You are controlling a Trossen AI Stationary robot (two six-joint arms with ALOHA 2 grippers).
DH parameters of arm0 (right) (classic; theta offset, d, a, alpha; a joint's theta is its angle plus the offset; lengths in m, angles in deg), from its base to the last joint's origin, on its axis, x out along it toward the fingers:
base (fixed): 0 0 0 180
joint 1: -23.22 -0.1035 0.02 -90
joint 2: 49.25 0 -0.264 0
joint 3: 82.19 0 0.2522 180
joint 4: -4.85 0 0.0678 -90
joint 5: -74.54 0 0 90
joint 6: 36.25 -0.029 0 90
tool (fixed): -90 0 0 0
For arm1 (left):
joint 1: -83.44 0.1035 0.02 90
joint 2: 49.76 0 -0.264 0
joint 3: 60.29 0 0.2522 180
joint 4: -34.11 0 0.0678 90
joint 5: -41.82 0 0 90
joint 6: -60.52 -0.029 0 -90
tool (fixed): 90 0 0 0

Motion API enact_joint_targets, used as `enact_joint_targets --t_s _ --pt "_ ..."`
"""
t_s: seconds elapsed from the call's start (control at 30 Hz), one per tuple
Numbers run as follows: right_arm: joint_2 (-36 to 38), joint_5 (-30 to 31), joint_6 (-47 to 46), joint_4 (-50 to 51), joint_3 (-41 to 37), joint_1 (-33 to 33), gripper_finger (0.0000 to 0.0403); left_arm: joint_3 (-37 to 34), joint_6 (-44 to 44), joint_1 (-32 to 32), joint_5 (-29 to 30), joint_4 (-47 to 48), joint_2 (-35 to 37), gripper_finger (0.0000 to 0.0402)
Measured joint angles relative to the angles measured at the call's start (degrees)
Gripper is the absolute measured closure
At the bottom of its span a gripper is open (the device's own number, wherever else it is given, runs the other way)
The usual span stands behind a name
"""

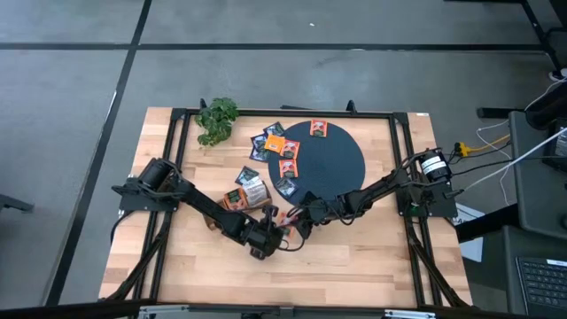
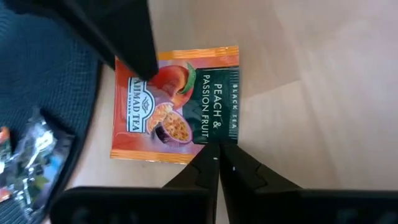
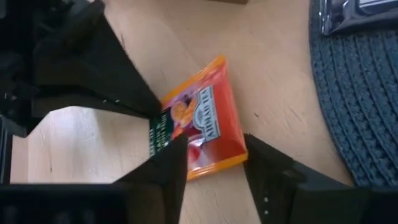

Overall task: Pick & Place Tea
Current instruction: Put the orange tea bag into the middle section of the wooden organizer

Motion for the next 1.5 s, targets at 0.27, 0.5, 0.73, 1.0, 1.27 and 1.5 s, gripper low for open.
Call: enact_joint_targets --t_s 0.27,0.5,0.73,1.0,1.27,1.5 --pt "0.00 -2.30 2.89 -0.39 0.00 -0.04 0.0366 -0.04 3.02 0.11 3.45 -0.42 0.04 0.0391" --pt "0.00 -2.35 6.27 -0.93 0.02 -0.04 0.0395 -0.13 8.22 -0.48 2.82 1.75 1.52 0.0392" --pt "0.87 -2.31 9.59 -0.08 0.01 -0.04 0.0398 -0.33 21.83 -2.58 6.01 12.84 7.32 0.0393" --pt "5.35 -0.68 15.05 2.14 0.00 -0.07 0.0400 -9.90 35.21 -8.97 20.59 0.96 17.23 0.0382" --pt "12.43 6.37 20.06 3.55 0.00 -1.10 0.0400 -21.05 29.04 -9.04 19.89 -31.09 24.07 0.0370" --pt "21.29 20.11 27.46 3.84 0.00 -3.21 0.0400 -27.41 20.07 -4.24 20.46 -52.79 28.34 0.0344"
